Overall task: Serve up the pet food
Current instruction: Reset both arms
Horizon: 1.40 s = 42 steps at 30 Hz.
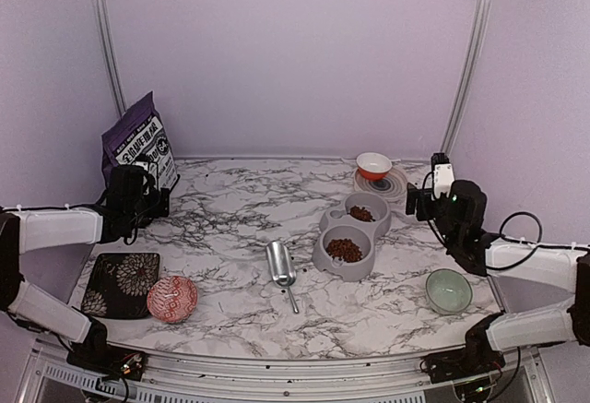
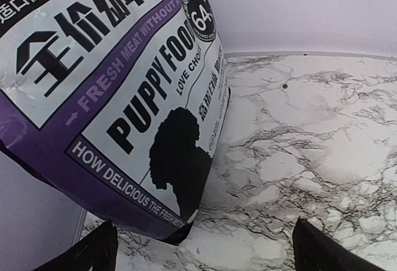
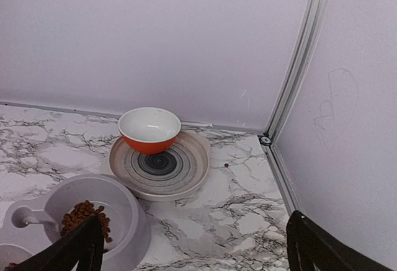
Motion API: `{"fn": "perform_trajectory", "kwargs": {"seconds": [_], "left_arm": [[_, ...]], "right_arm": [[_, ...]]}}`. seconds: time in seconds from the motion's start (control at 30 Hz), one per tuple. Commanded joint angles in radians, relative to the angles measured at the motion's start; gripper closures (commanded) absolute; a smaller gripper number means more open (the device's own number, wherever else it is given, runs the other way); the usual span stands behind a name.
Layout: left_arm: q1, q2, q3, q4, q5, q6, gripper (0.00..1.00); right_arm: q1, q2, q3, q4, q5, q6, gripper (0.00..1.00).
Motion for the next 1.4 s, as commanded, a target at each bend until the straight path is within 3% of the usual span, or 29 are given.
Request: {"fn": "perform_trajectory", "kwargs": {"seconds": [0.0, 0.27, 0.4, 0.67, 0.93, 1.0, 1.1, 1.2, 1.37], "left_arm": [[0.059, 0.032, -0.05, 0.221, 0.043, 0.073, 0.01], [0.172, 0.099, -0.173, 0.485, 0.16, 0.08, 0.01], [0.216, 0.142, -0.243, 0.639, 0.21, 0.063, 0.01], [0.248, 0.158, -0.275, 0.704, 0.268, 0.045, 0.01], [0.248, 0.142, -0.347, 0.825, 0.262, 0.042, 0.01], [0.248, 0.146, -0.344, 0.824, 0.262, 0.042, 0.01], [0.249, 0.147, -0.342, 0.822, 0.25, 0.036, 0.01], [0.25, 0.154, -0.33, 0.809, 0.206, 0.021, 0.01], [0.25, 0.151, -0.33, 0.802, 0.204, 0.018, 0.01]], "right_arm": [[-0.016, 0.0, -0.12, 0.387, 0.08, -0.169, 0.0], [-0.066, 0.181, -0.322, 0.883, 0.097, -0.256, 0.0], [-0.099, 0.232, -0.308, 0.815, 0.05, -0.204, 0.0], [-0.247, 0.319, -0.357, 0.948, -0.049, -0.078, 0.0], [-0.304, 0.494, -0.362, 1.125, -0.116, -0.046, 0.0], [-0.312, 0.459, -0.354, 1.042, -0.139, -0.024, 0.01], [-0.328, 0.481, -0.343, 1.065, -0.167, -0.03, 0.0], [-0.328, 0.467, -0.28, 0.917, -0.138, -0.01, 0.0], [-0.331, 0.469, -0.281, 0.922, -0.133, -0.011, 0.0]]}}
